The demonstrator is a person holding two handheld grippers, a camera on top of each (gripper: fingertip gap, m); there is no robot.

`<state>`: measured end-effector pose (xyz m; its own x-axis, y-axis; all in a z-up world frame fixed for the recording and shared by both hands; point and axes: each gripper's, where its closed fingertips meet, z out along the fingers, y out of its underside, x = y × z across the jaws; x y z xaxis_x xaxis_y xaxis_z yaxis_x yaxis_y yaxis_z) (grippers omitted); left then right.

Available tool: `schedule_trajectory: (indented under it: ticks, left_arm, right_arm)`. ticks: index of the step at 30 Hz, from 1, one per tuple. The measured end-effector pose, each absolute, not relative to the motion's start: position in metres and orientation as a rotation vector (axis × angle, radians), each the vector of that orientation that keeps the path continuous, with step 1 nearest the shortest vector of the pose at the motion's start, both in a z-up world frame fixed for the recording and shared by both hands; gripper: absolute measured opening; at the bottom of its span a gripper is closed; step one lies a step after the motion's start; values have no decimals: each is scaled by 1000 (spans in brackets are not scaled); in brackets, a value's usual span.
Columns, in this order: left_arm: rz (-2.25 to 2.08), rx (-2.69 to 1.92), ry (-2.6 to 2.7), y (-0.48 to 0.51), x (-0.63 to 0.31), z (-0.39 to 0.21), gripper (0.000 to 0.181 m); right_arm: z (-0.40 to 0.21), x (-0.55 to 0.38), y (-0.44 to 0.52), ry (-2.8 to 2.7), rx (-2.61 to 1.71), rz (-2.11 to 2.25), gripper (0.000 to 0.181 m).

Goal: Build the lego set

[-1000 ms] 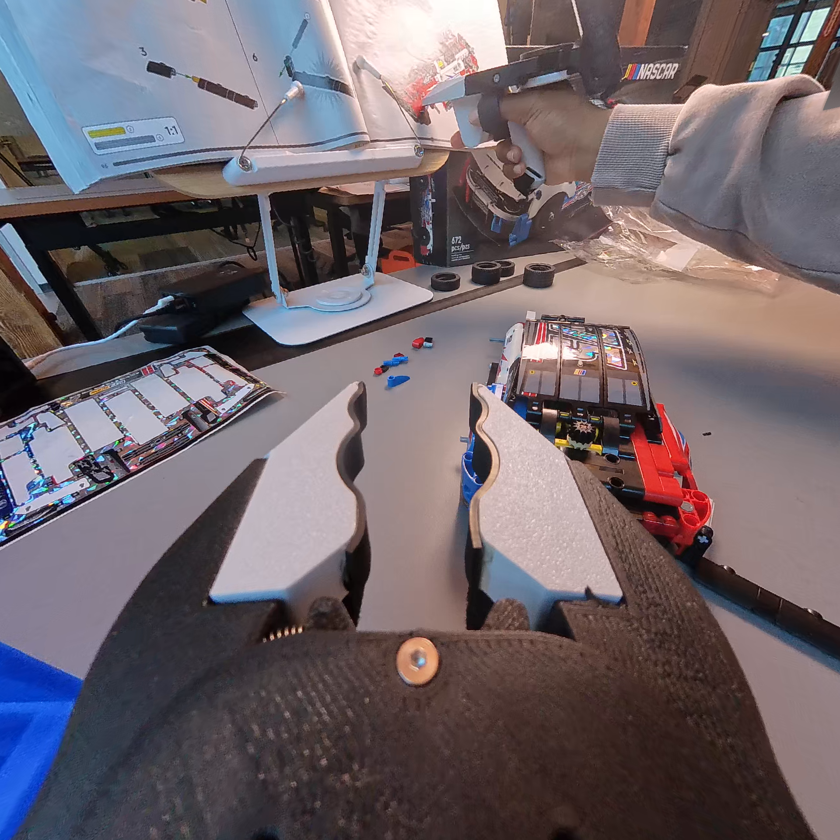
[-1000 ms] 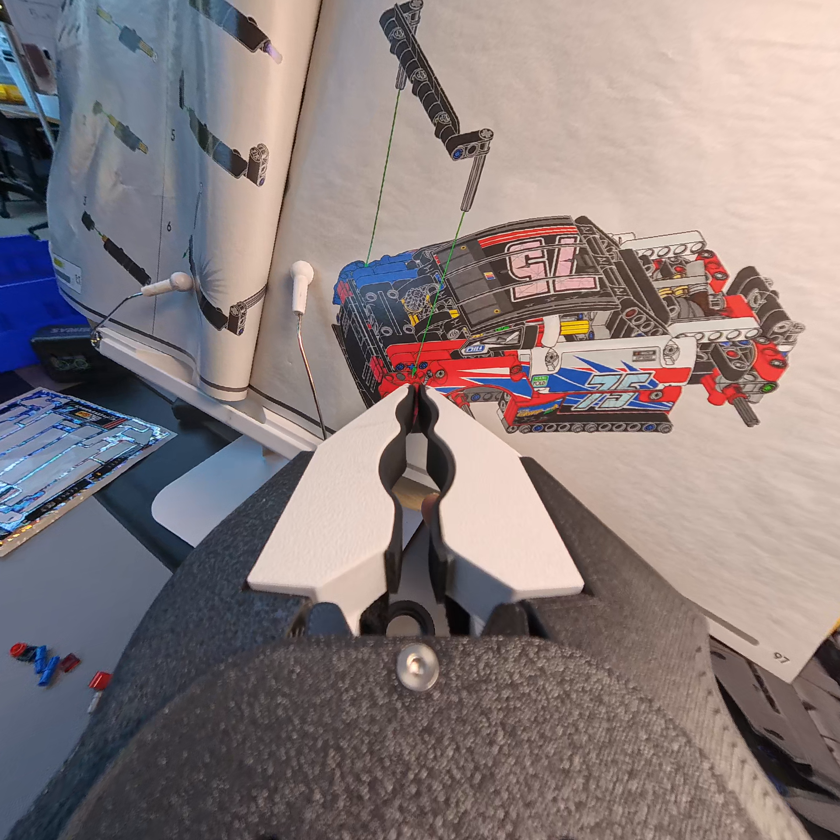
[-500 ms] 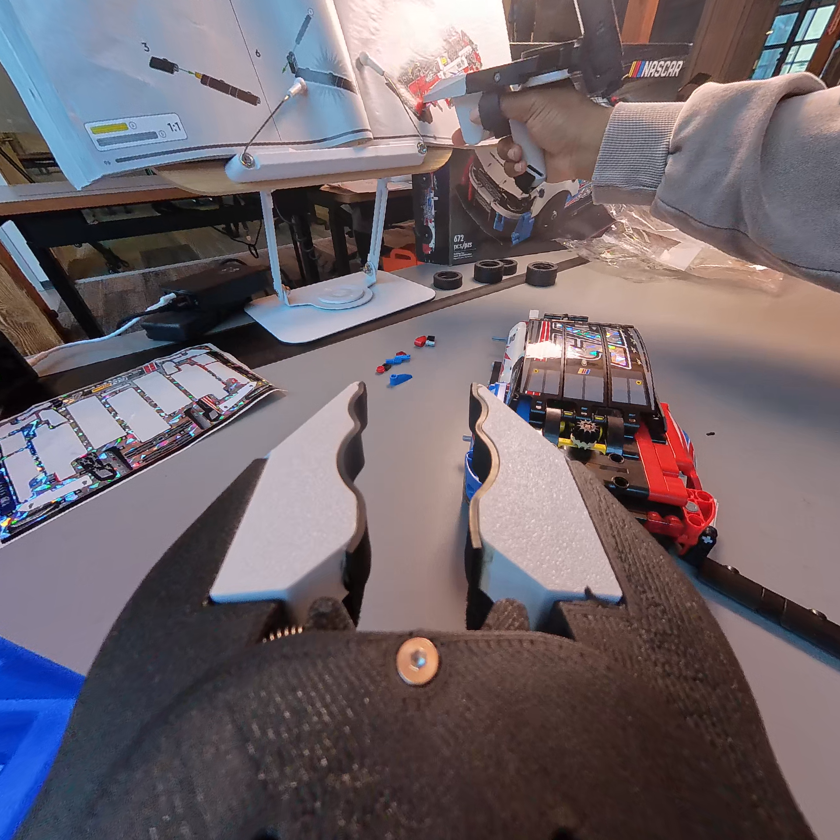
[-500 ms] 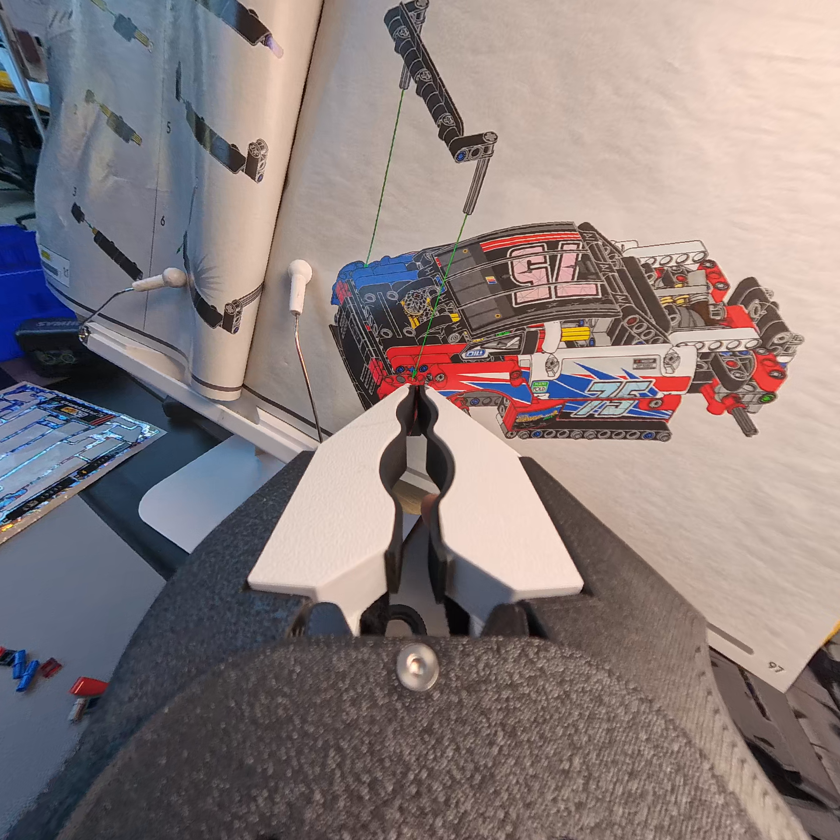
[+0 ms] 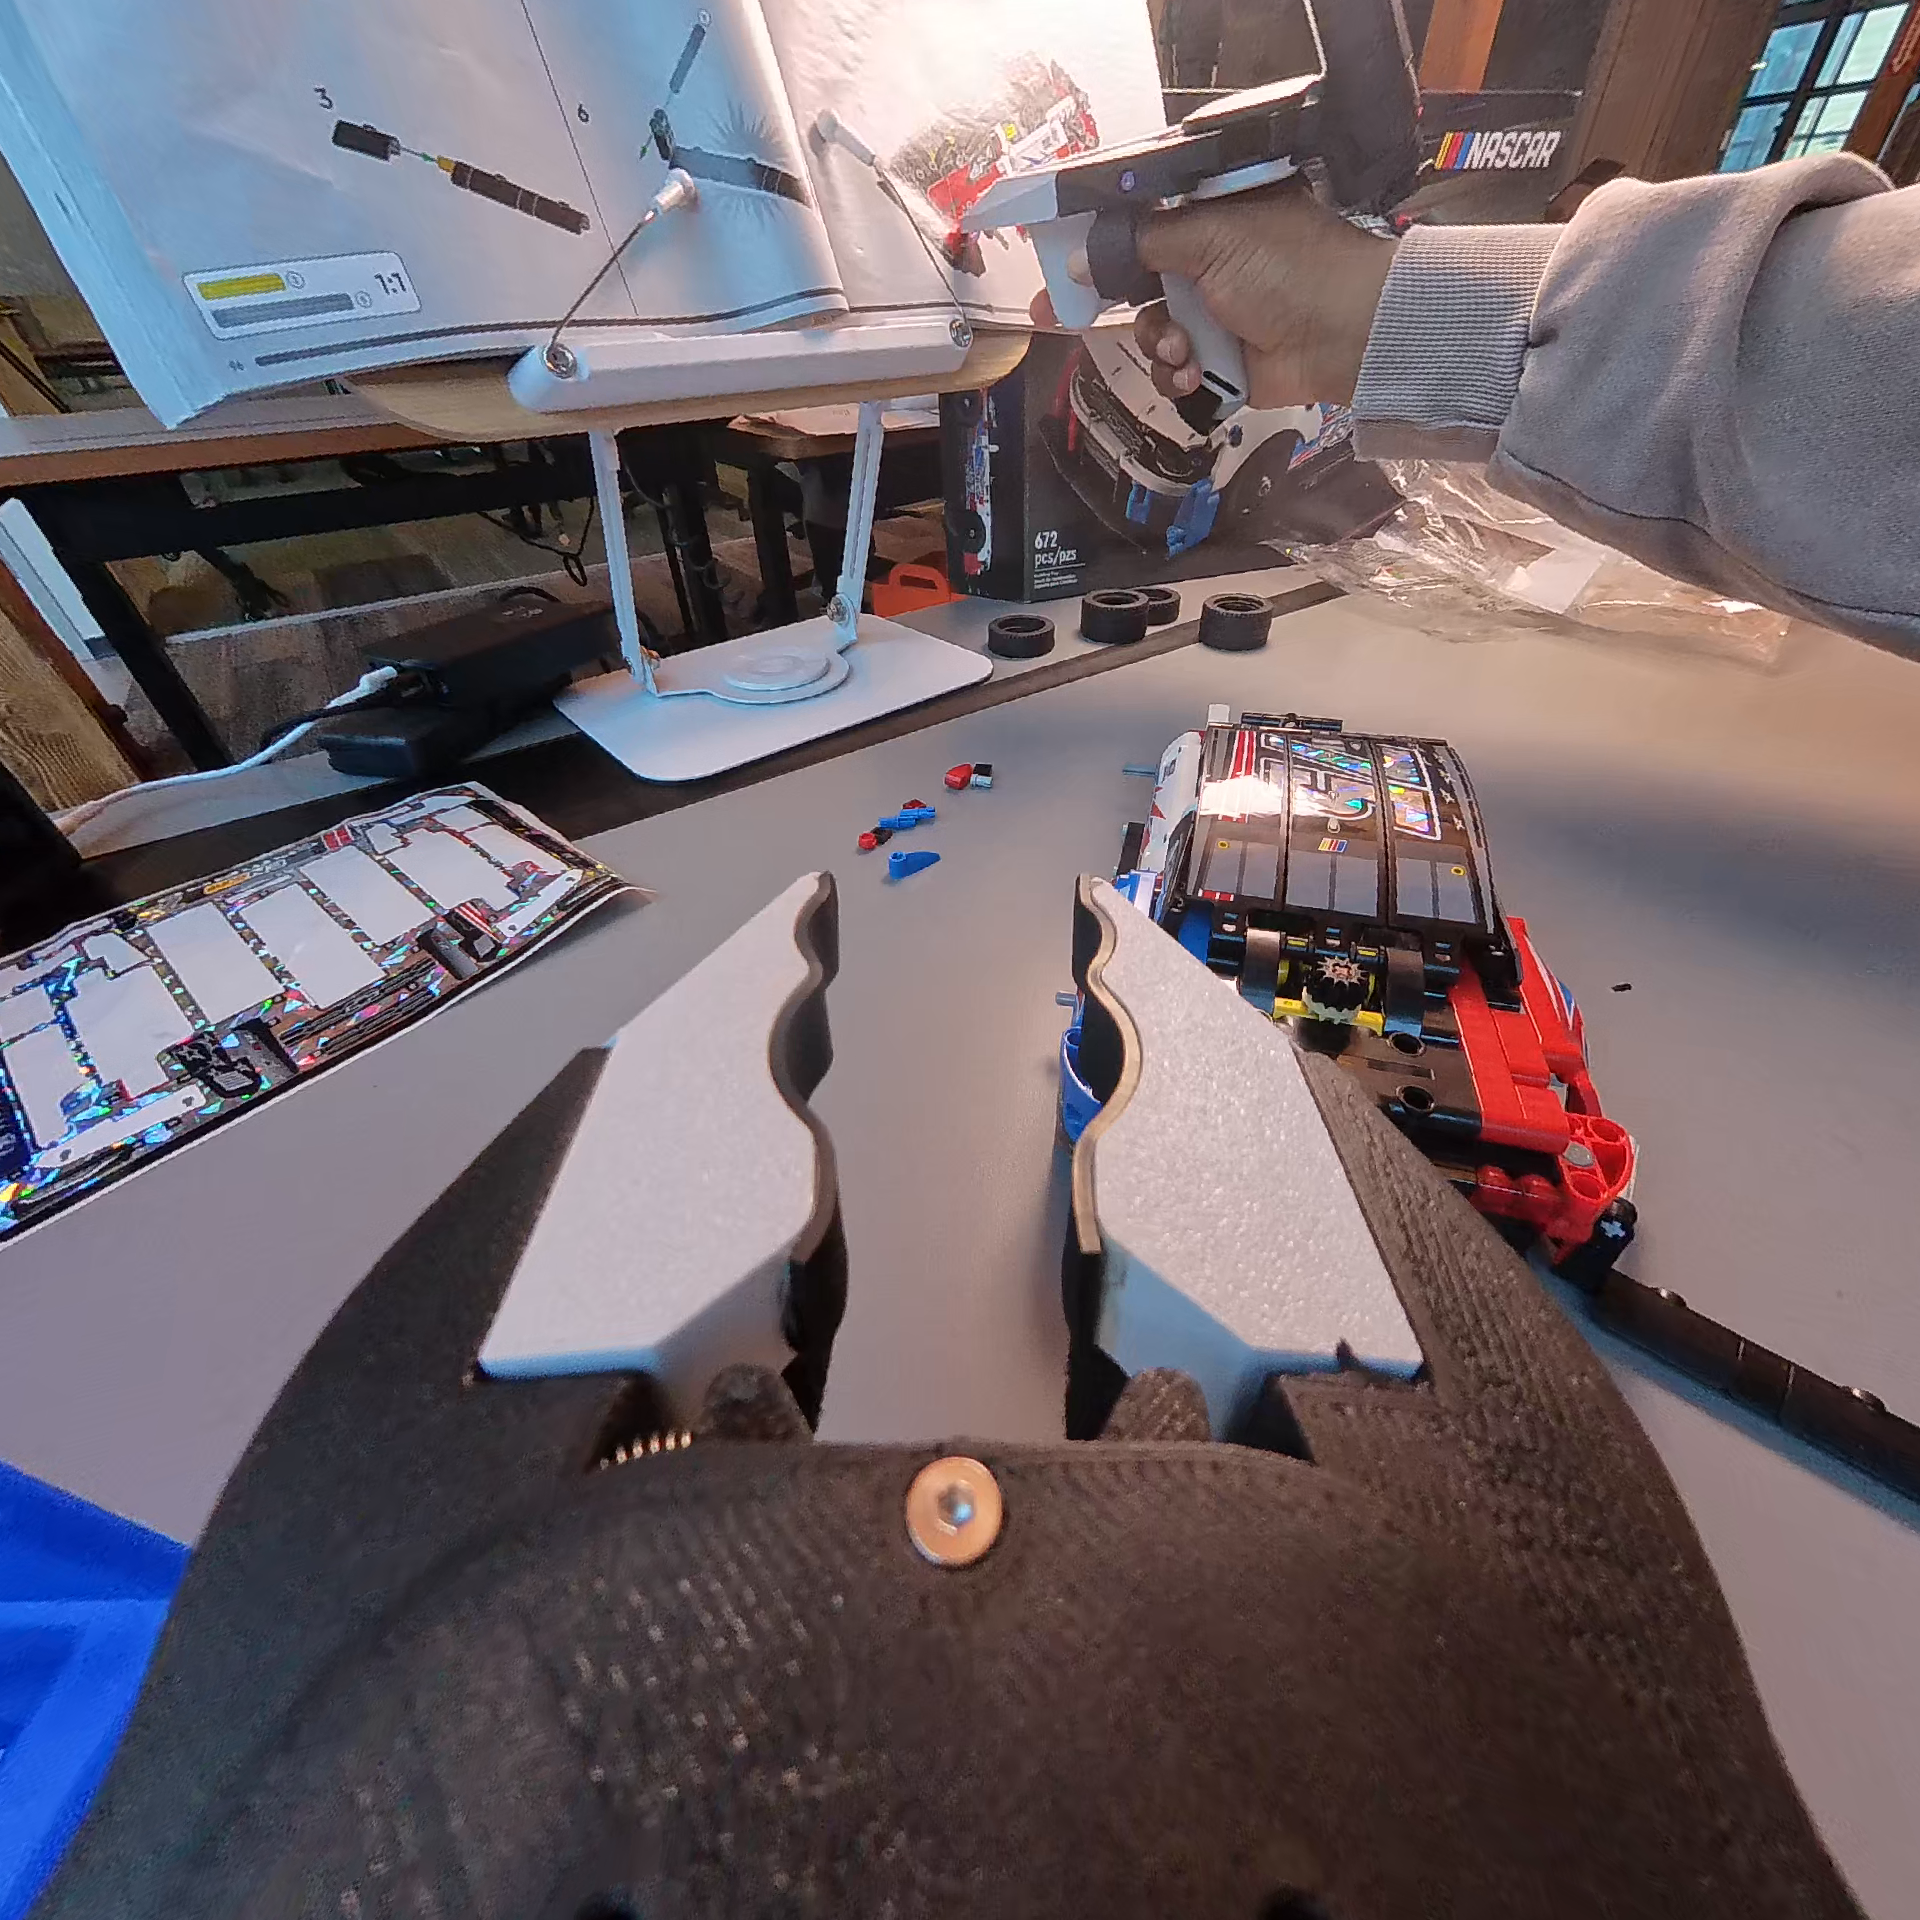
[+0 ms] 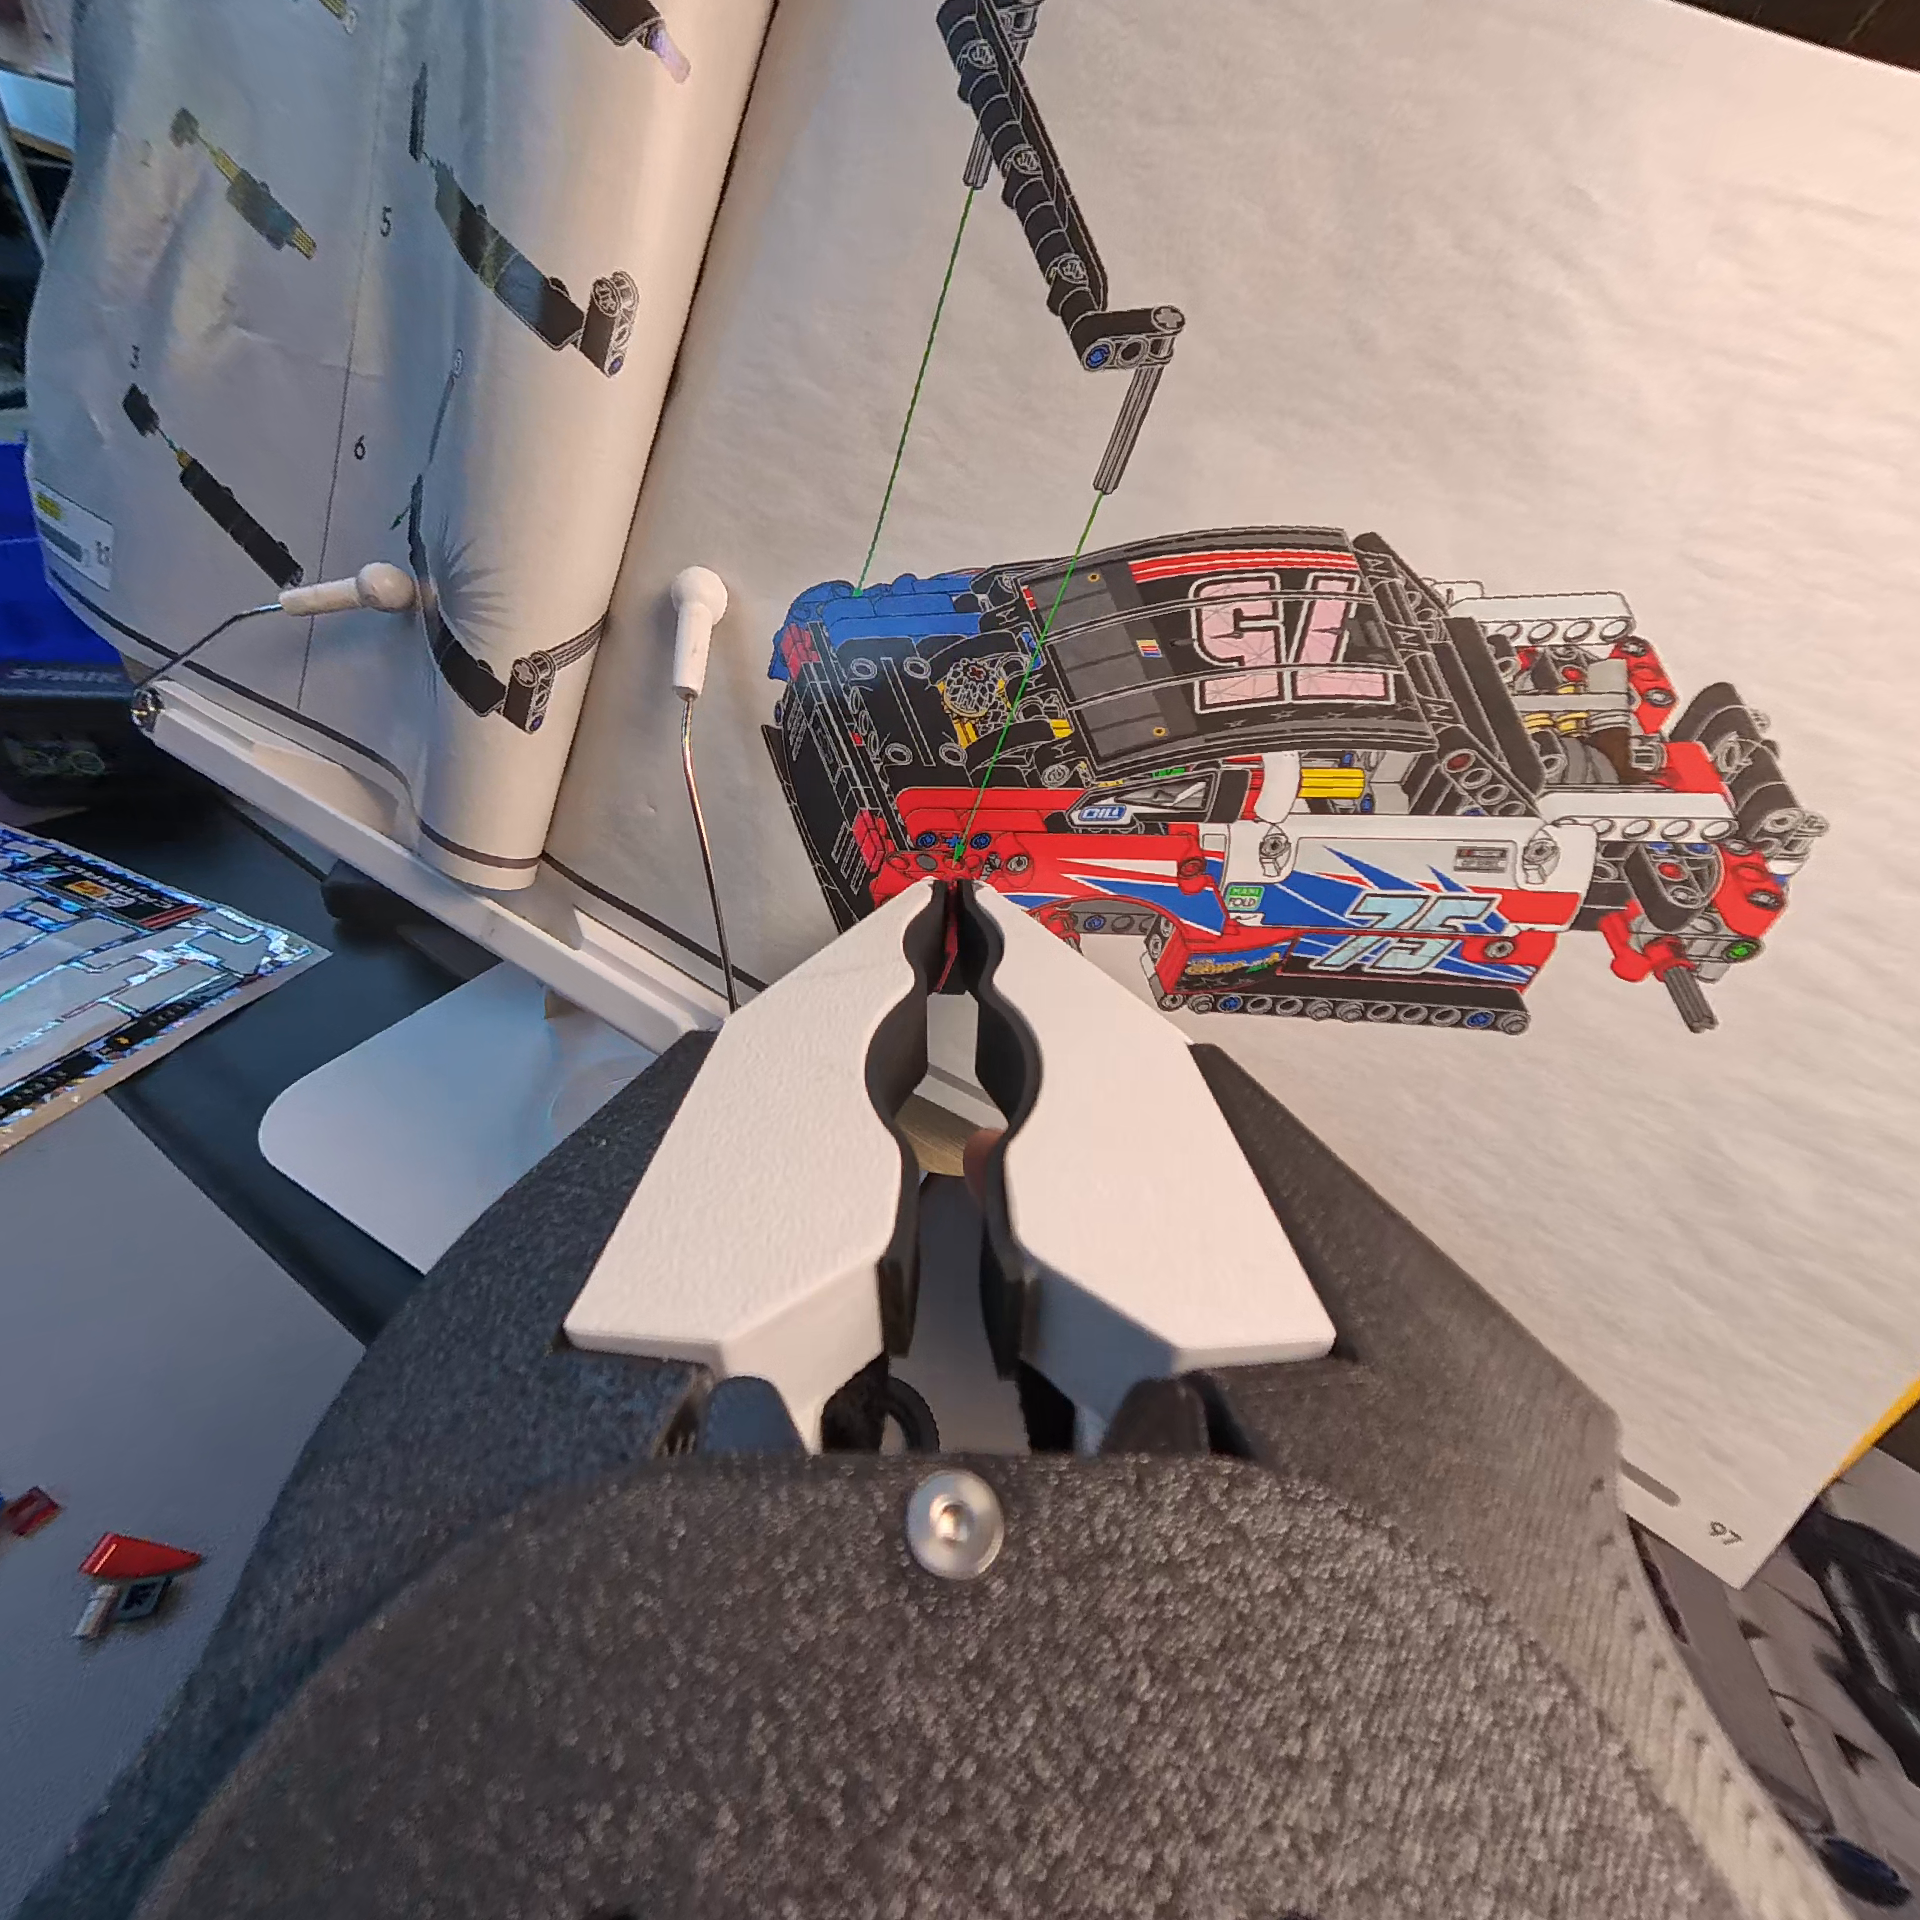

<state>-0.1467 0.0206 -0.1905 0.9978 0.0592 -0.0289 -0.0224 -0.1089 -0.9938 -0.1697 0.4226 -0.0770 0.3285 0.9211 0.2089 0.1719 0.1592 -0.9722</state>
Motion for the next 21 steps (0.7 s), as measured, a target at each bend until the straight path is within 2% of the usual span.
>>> schedule_trajectory:
  ticks: [21]
  left_arm:
    - [57, -1682, -26, 20, -147, -190, 43]
  right_arm:
    - [-46, -200, 402, -1143, -1264, 772, 0]
